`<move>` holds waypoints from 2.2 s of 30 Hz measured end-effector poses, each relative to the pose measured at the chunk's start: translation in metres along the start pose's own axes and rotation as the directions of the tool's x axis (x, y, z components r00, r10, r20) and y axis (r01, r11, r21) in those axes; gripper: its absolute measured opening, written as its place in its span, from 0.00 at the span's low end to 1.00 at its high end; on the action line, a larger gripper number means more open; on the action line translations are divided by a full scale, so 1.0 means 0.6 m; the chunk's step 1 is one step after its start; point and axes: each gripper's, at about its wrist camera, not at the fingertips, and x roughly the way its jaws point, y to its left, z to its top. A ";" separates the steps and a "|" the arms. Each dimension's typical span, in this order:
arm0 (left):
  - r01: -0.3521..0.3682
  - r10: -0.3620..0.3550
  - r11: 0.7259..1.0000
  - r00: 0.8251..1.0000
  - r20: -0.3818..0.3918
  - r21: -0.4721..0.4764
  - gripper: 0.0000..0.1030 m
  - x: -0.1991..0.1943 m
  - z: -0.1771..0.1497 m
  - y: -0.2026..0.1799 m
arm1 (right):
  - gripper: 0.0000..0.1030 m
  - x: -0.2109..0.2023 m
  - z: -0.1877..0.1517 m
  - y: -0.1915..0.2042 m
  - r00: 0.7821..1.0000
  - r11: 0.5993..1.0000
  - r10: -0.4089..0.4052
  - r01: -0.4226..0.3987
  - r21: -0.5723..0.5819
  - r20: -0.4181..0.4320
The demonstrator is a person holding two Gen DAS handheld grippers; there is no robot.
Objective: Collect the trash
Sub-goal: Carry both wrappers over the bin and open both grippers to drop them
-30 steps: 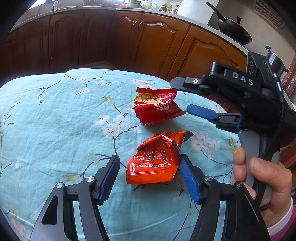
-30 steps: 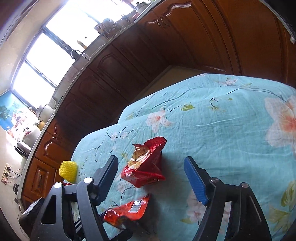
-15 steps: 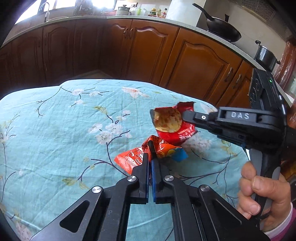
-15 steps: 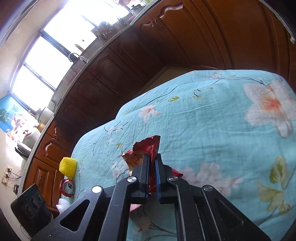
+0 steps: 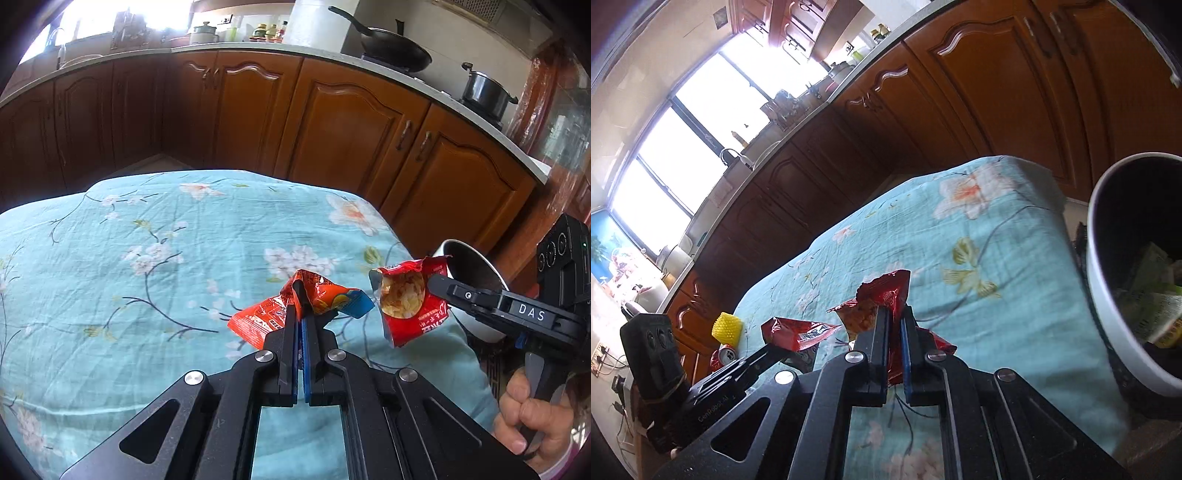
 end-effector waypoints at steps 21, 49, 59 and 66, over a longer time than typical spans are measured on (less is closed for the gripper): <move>0.092 -0.083 0.983 0.994 -0.065 0.157 0.00 0.020 -0.010 -0.178 | 0.05 -0.169 -0.047 -0.079 0.978 0.991 -0.131 0.131 0.012 0.163; 0.144 -0.127 0.959 0.988 -0.083 0.243 0.00 0.081 0.029 -0.298 | 0.05 -0.281 -0.027 -0.190 0.920 0.962 -0.268 0.243 0.121 0.286; 0.162 -0.140 0.945 0.986 -0.095 0.284 0.00 0.111 0.039 -0.336 | 0.06 -0.292 -0.009 -0.208 0.901 0.949 -0.314 0.291 0.119 0.300; 0.167 -0.141 0.934 0.984 -0.105 0.315 0.00 0.131 0.041 -0.370 | 0.06 -0.285 0.012 -0.212 0.891 0.940 -0.340 0.326 0.096 0.301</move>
